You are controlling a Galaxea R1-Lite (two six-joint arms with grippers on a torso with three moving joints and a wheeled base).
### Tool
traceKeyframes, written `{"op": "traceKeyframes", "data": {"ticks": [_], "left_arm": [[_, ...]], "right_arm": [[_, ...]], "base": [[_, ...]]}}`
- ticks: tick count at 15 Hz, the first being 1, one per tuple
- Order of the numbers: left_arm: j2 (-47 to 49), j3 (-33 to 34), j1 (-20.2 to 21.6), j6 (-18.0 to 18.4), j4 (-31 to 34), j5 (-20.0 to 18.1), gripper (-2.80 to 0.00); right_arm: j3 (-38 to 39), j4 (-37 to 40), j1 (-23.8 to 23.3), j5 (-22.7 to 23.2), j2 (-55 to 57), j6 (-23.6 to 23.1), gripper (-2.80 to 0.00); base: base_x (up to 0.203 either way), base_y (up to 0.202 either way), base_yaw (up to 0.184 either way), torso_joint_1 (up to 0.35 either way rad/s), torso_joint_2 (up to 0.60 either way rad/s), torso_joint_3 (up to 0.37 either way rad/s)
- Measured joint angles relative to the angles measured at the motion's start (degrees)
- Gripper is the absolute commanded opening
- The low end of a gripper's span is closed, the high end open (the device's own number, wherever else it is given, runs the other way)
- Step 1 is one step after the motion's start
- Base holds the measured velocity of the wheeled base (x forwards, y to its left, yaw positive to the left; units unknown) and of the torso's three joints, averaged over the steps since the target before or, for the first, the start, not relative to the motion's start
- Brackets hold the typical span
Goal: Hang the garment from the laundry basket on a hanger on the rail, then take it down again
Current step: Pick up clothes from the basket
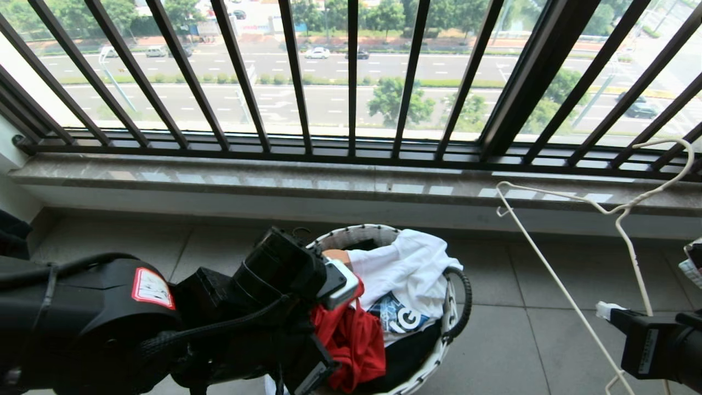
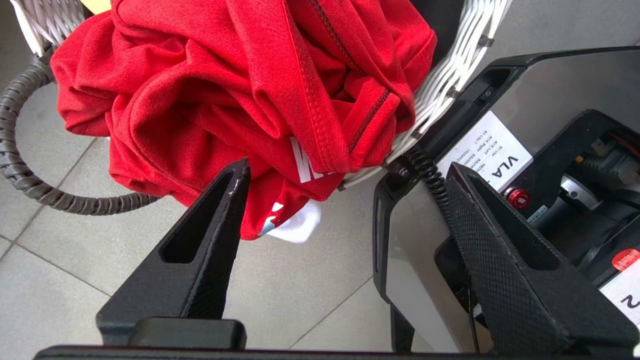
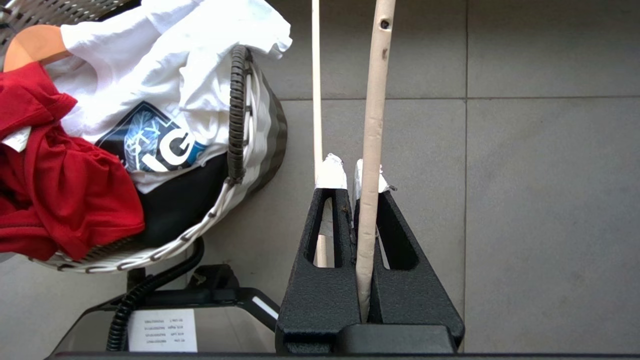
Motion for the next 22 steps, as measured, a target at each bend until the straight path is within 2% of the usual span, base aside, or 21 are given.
{"op": "traceKeyframes", "data": {"ticks": [3,4,10,13,15,17,19,22], "left_arm": [[1.88,0.13,-0.37,-0.13,-0.20,0.33,0.00],[2.47,0.29,-0.37,-0.13,-0.44,0.41,-2.80],[7.39,1.77,-0.29,-0.09,-8.12,2.76,-2.80],[8.15,1.97,-0.19,0.00,-8.30,3.27,-2.80],[7.95,2.21,-0.21,0.37,-8.30,5.76,-2.80],[6.39,2.50,-0.32,1.18,-7.83,6.34,-2.80],[3.46,2.43,-0.41,1.87,-4.64,6.44,-2.80],[-1.43,0.06,-1.61,1.91,7.17,6.51,-2.80]], "right_arm": [[-0.13,-0.02,-0.11,0.00,0.04,0.01,-2.80],[0.00,-0.02,-0.11,0.06,0.06,0.01,-2.80],[-0.04,0.00,-0.33,0.02,0.09,0.00,-2.80],[-0.04,0.00,-0.33,0.00,0.09,-0.05,-2.80],[0.02,-0.02,-0.33,0.00,0.09,-0.05,-2.80],[0.13,-0.01,-0.33,0.02,0.09,-0.07,-2.80],[0.00,0.01,-0.35,0.00,0.09,-0.07,-2.80],[-0.22,-0.02,-0.30,0.00,0.09,-0.10,-2.80]], "base": [[0.000,0.000,0.000,0.000,0.00,0.000],[0.000,0.000,0.000,0.000,0.00,0.000],[0.000,0.000,0.000,0.000,0.00,0.000],[0.000,0.000,0.000,0.000,0.00,0.000],[0.000,0.000,0.000,0.000,0.00,0.000],[0.000,0.000,0.000,0.000,0.00,0.000],[0.000,0.000,0.000,0.000,0.00,0.000],[0.000,0.000,0.000,0.000,0.00,0.000]]}}
